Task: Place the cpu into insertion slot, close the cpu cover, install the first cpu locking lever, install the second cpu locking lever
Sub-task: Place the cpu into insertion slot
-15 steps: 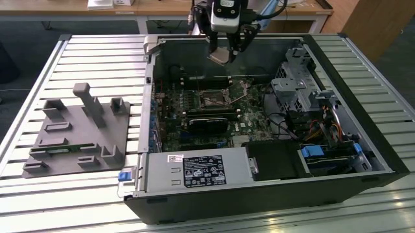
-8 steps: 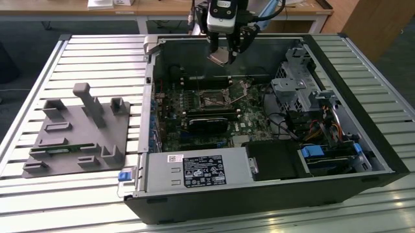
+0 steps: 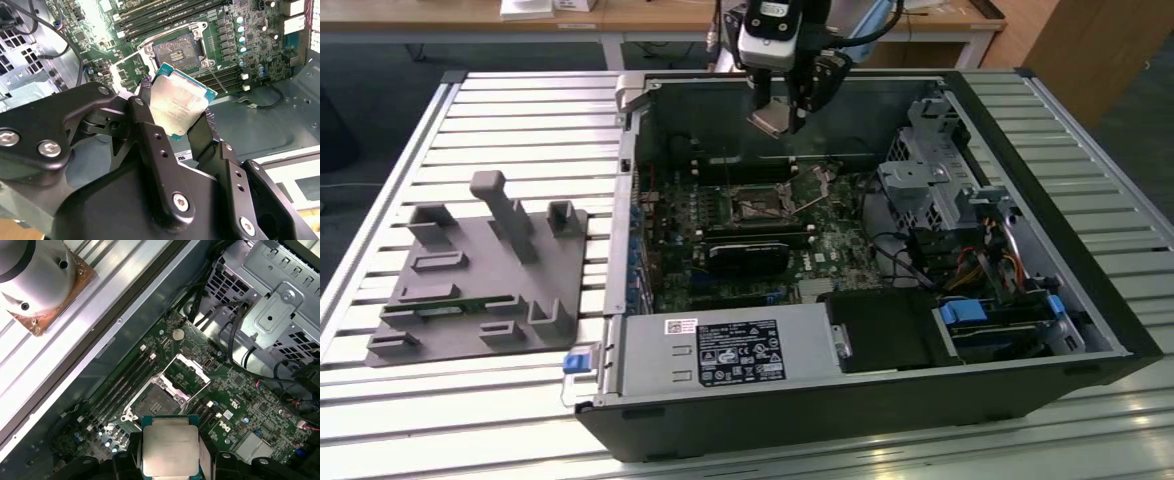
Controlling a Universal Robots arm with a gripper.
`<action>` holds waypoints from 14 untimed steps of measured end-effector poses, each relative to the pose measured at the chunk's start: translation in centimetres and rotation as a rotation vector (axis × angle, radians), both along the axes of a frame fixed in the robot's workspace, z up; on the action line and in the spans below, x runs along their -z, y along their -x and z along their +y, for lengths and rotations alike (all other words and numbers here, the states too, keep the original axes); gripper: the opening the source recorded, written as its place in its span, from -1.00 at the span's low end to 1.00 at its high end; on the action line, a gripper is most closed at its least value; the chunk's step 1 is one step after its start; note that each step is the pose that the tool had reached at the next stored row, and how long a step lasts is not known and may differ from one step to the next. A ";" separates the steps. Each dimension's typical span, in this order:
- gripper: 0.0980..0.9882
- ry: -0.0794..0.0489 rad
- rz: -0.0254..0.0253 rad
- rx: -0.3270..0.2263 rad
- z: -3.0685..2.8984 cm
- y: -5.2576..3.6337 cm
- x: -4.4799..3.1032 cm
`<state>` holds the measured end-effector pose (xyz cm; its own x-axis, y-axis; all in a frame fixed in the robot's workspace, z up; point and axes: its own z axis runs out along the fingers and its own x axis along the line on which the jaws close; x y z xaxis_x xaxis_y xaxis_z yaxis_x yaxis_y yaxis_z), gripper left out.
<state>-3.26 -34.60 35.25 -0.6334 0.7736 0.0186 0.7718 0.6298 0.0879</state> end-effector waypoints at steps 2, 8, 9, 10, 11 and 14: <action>0.00 0.000 0.0000 0.016 0.00 0.01 0.04; 0.00 0.000 0.0000 0.077 0.00 0.04 0.15; 0.00 0.000 0.0000 0.088 0.00 0.05 0.17; 0.00 0.000 0.0000 0.097 0.00 0.06 0.18; 0.00 0.000 0.0000 0.106 0.00 0.06 0.20; 0.00 0.000 0.0000 0.135 0.00 0.10 0.23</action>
